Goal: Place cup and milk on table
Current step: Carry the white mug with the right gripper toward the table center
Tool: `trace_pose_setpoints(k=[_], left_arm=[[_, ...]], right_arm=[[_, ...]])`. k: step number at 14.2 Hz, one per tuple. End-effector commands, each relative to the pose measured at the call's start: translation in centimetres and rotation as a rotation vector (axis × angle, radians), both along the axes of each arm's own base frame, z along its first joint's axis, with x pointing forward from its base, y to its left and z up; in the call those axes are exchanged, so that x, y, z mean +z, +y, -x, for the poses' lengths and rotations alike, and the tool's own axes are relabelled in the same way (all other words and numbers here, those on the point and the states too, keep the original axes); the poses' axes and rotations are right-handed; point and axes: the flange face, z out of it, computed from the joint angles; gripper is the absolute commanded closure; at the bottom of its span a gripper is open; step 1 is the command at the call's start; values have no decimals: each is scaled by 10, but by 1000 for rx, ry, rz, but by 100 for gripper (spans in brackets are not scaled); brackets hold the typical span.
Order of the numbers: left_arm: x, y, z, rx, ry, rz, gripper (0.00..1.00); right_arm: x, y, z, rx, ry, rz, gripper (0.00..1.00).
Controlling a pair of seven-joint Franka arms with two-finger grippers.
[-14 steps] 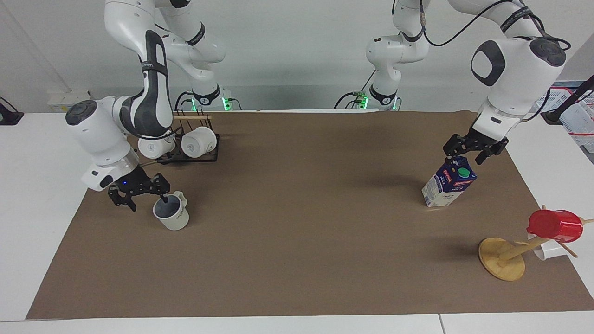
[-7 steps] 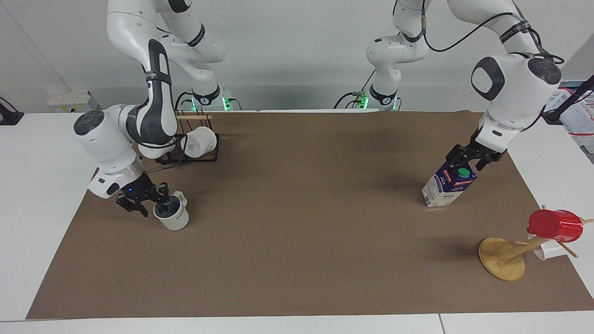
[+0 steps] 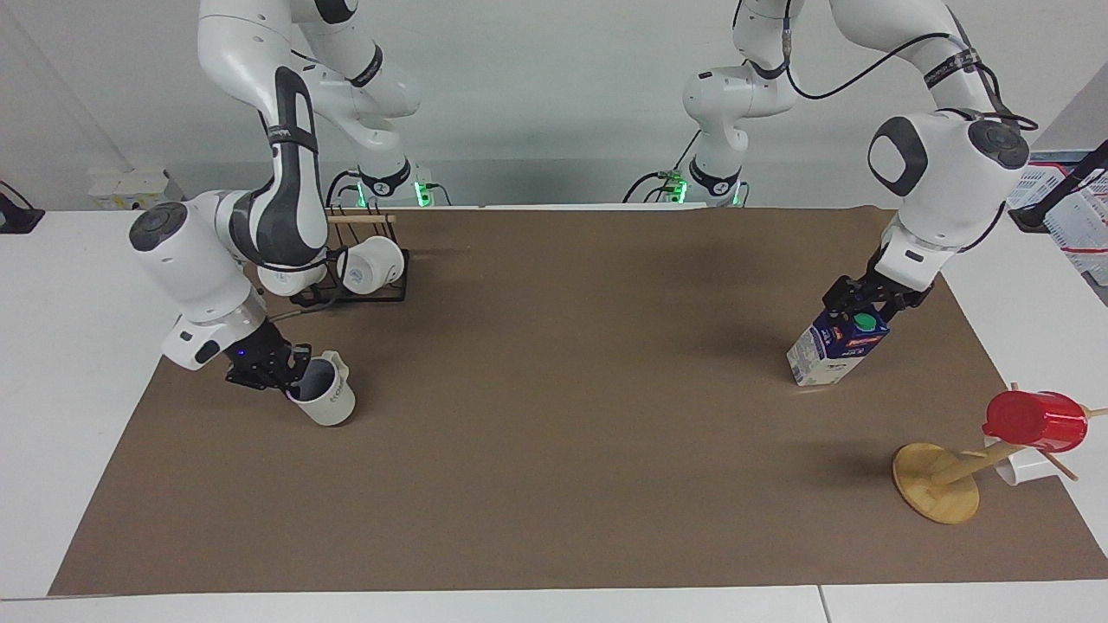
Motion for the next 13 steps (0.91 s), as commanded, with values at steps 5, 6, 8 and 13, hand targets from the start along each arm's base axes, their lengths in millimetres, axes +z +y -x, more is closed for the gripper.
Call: trace_pose_setpoints(k=[5,6,8,13], left_arm=[[-2,0,5,11,-7,-12,29],[-3,2,6,12,-3,-11,66],[-2,3,5,17,-6,-11,100],[15,4,4,16,-39,-13,100]], right_arm=[[85,130,-19,-72,21,59,100],[84,156,-15,-98,27,52,100],[76,222,-2,-149,25,32,100],[52,312,20,-200,38,59,100]])
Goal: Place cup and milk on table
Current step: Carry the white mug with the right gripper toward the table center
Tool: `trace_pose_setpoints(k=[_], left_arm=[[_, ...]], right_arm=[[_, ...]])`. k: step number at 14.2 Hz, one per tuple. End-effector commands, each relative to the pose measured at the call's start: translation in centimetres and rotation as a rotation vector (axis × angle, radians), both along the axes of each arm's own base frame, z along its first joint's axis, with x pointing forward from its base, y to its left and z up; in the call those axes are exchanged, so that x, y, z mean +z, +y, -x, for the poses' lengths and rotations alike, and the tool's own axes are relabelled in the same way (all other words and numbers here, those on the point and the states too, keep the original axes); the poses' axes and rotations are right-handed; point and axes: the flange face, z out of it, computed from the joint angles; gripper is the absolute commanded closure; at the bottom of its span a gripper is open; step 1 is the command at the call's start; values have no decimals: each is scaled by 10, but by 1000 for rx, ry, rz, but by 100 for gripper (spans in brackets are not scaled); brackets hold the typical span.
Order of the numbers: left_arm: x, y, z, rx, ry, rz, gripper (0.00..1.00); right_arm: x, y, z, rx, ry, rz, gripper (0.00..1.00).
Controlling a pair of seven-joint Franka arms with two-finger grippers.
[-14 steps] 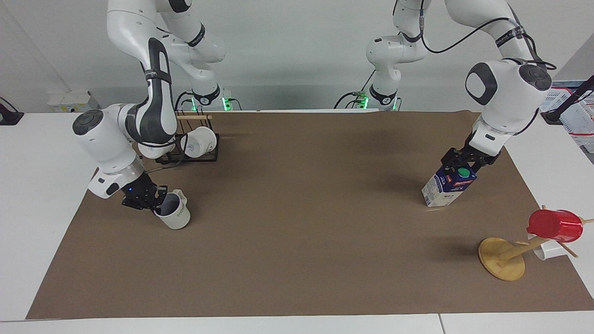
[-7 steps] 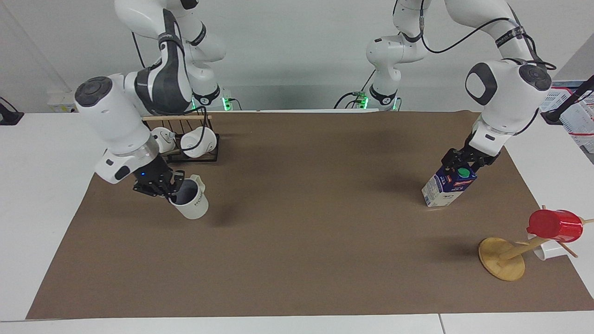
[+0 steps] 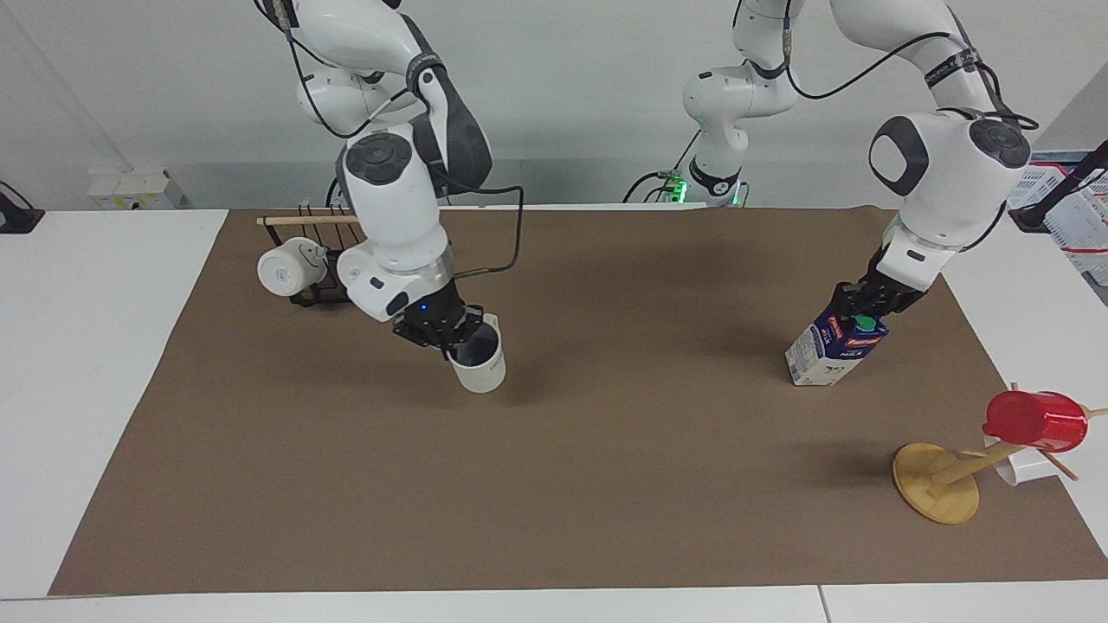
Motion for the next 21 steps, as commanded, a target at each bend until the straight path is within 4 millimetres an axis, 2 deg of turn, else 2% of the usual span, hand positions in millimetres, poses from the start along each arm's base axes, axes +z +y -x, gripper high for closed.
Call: trace_pose_setpoints(k=[1,2,4,6,9,10,12,14,15,16,18,20,21], left_arm=[[21,3,3,11,-40,-14,100],[27,3,4,11,-39,-14,100],[43,3,4,-2,-46,-40,100],[59,2,2,-15,-42,-65,100],[61,-1,1,-18,-40,-64,100],[63,-3,0,-23,-42,-66,100],[70,-21,-4,-49,-43,-66,100],[78,-24,-8,-43,-33,-93,100],[80,-31,-8,-46,-34,-102,100],[80,-34,-9,-40,-37,-100,100],[79,-35,-10,-39,-43,-97,100],[79,-41,-13,-33,-59,-87,100],[76,-66,-15,-55,-70,-82,100]], right_arm=[[-15,34,9,-18,-9,31,100],[-32,43,10,-21,5,50,100],[-42,59,13,-14,-10,50,100],[-61,66,15,-9,-16,46,100],[-68,64,17,-1,-37,53,100],[-76,61,22,-2,-34,54,100],[-82,59,26,7,-34,57,100],[-84,60,27,12,-33,63,100],[-85,59,29,10,-28,65,35],[-82,62,31,15,-29,67,0],[-62,58,25,8,-53,58,0],[-26,31,20,-31,-64,54,0],[-7,17,19,-54,-62,56,0]])
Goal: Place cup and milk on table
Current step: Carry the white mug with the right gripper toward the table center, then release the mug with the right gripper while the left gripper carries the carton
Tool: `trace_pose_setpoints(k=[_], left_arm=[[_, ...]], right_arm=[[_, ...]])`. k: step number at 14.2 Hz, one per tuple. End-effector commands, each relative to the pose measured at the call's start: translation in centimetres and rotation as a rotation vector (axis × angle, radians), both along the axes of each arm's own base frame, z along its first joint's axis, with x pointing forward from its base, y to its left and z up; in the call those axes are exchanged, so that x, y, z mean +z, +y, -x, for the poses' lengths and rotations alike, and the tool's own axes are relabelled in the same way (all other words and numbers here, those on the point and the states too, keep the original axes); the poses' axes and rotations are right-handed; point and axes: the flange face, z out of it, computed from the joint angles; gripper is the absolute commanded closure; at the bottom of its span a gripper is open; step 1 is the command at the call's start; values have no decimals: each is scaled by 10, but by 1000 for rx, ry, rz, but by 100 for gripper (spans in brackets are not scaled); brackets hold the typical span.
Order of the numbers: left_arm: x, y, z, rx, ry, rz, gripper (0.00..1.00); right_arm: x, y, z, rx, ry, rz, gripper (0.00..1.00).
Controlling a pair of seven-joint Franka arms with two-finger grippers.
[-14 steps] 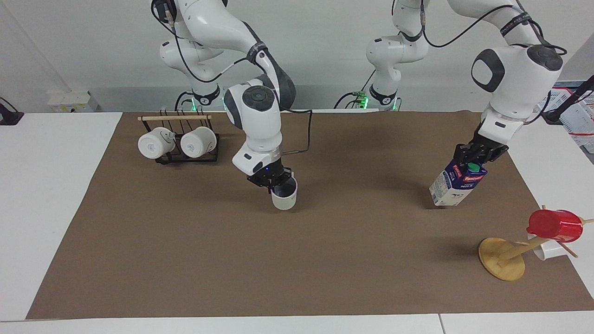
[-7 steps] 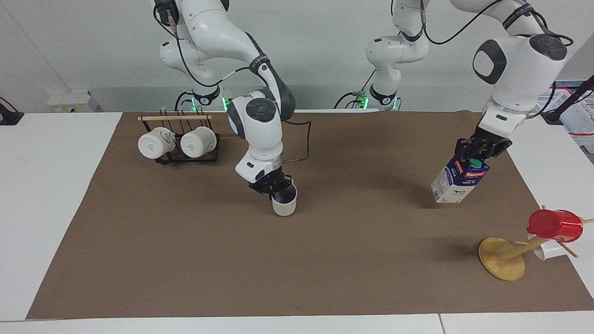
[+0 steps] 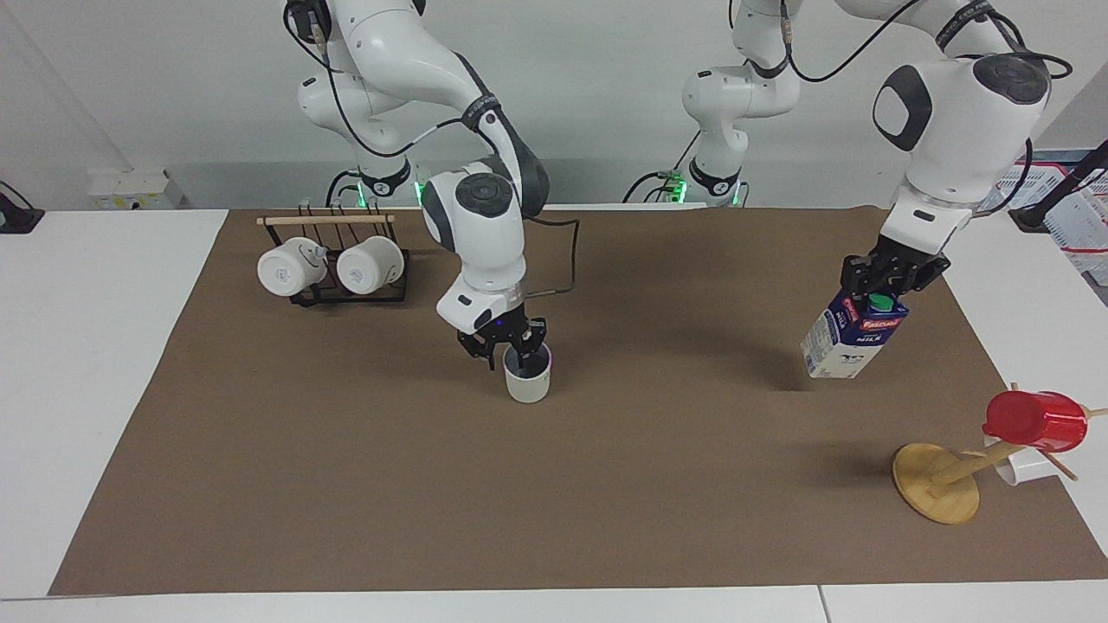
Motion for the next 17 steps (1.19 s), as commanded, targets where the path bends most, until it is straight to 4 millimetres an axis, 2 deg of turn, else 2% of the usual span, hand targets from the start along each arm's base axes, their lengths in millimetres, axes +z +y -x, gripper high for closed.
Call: trace_pose_setpoints(k=[1,4,6,9,12,14,17], left_arm=[[1,-53,-8,-10,-25,-2,100],[-6,-129,-8,47,-24,18,100],[-15,-179,2,87,-19,28,100],[-20,-256,22,92,-29,23,100],[-33,-318,29,108,-29,33,100],[-38,-352,31,129,-33,46,100],[-50,-375,41,90,-54,16,100]], right_arm=[[59,-45,-1,-69,-2,24,0],[112,-90,-10,-145,41,46,0],[134,-121,0,-162,83,62,0],[154,-182,19,-151,160,83,0],[164,-230,44,-146,198,82,0],[167,-262,57,-158,211,77,0],[178,-307,68,-162,230,56,0]])
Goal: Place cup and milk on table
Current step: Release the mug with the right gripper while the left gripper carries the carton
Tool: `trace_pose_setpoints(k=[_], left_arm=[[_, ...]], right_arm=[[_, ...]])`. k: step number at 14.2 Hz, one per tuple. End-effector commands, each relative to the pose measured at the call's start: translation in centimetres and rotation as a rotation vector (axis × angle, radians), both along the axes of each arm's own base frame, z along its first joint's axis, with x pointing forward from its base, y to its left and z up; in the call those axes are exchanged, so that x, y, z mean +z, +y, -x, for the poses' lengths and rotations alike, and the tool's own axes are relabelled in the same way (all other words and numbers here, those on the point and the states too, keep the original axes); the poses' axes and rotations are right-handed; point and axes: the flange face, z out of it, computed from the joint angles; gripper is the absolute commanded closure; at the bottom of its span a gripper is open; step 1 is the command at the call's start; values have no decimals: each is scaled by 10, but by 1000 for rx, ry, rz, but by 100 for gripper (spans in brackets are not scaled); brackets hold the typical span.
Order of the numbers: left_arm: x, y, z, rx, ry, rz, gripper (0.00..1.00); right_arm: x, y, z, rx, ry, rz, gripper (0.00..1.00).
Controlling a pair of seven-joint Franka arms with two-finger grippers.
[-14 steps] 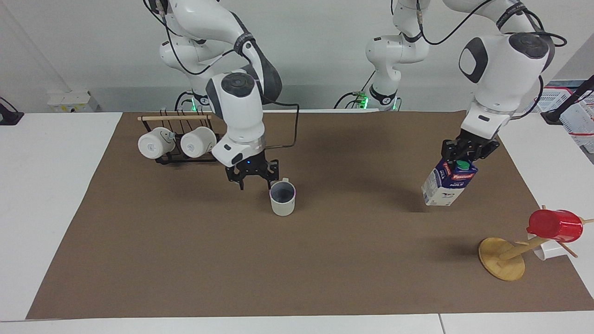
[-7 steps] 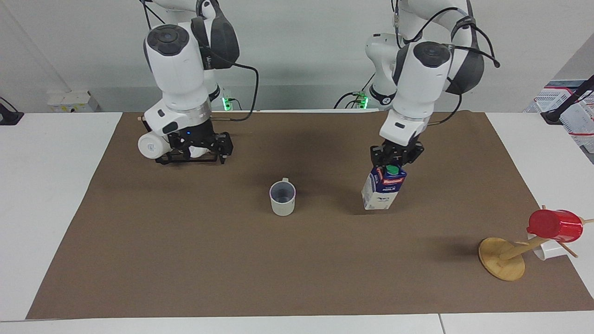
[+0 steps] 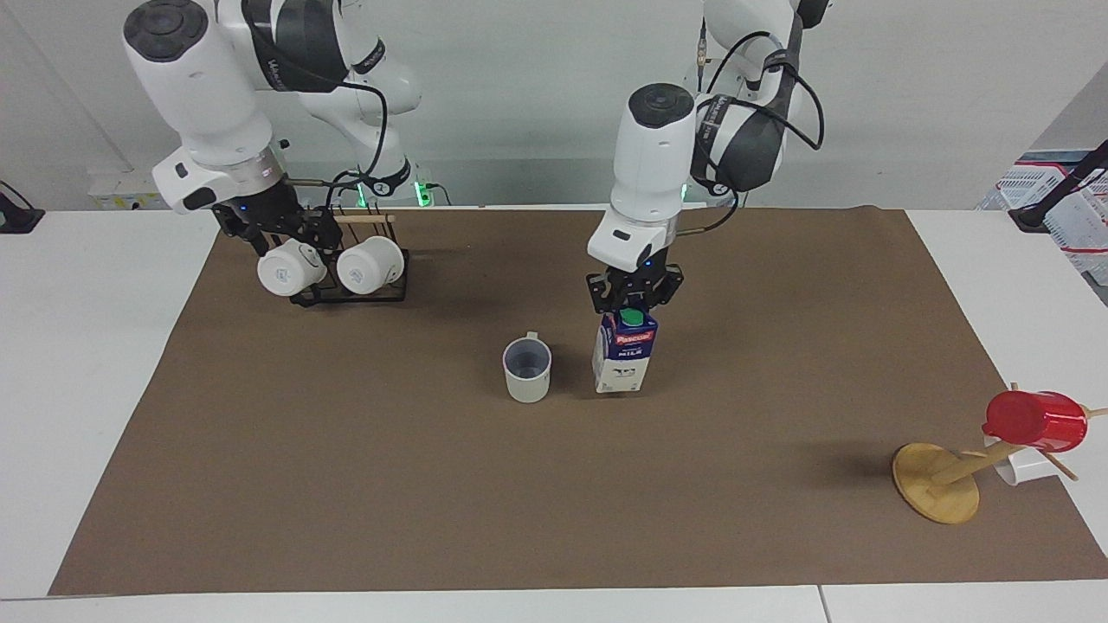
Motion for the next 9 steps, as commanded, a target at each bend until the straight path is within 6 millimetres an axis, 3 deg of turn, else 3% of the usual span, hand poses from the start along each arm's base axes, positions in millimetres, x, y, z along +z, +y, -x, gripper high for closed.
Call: trace_pose_setpoints(k=[1,5,9], left_arm=[[-4,-14,-3,-1,-29,-27,100],[-15,-30,-2,37,-53,11,100],[-19,-40,6,30,-48,8,100]], right_arm=[[10,-32,19,-6,9,-12,0],[55,-48,15,-50,44,-53,0],[75,-35,3,-24,7,-45,0]])
